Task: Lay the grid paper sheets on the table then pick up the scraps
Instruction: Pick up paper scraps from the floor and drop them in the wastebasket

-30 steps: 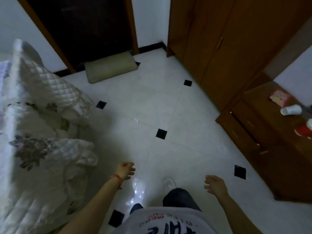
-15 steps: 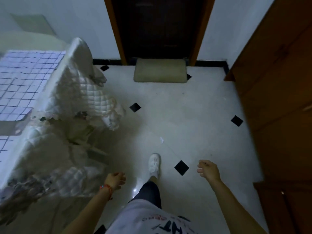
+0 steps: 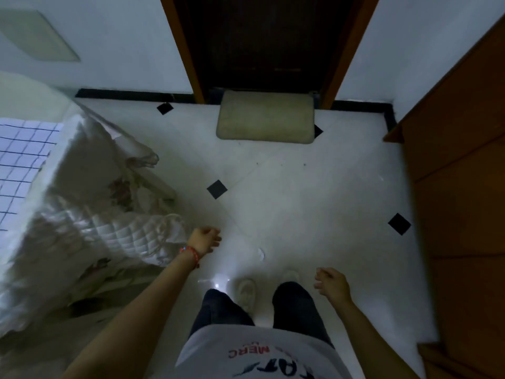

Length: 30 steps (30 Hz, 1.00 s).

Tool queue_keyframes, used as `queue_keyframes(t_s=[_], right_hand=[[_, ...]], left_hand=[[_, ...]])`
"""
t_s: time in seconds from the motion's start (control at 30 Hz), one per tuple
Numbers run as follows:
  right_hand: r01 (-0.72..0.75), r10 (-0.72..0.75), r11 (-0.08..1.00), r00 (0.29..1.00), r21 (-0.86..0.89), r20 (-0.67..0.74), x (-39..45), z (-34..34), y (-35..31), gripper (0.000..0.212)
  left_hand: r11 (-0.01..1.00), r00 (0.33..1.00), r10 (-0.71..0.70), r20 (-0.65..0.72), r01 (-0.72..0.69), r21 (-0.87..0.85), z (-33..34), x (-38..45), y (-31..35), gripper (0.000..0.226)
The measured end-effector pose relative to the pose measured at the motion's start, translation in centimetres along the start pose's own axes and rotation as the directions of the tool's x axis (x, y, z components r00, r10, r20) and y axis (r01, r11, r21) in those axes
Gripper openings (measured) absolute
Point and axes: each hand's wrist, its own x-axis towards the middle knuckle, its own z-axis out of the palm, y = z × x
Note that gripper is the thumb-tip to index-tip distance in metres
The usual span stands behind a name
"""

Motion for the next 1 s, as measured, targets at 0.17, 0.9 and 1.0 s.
queue_keyframes(t_s=[0.17,0.9,1.0], right_hand=[[0.013,0.010,0.983,0.992,-0.181,0.125,6.9,-0.8,-4.8,0.019],[0.355,0.160,0.594,0.827,-0.722,0.539,39.3,16.7,-1.5,0.032],[0.389,0.161,0.554,0.817,-0.736,0.553,43.2,20.6,2.8,0.037]], left_hand=[[0.999,0.998,-0.029,-0.057,0.030,0.018,2.4,4.1,3.1,0.030],[0.929,0.928,-0.371,-0.040,0.370,-0.030,13.8,30.0,-15.9,0.027],[0.929,0.929,-0.370,-0.031,0.369,-0.034,15.8,34.4,-19.9,0.026]])
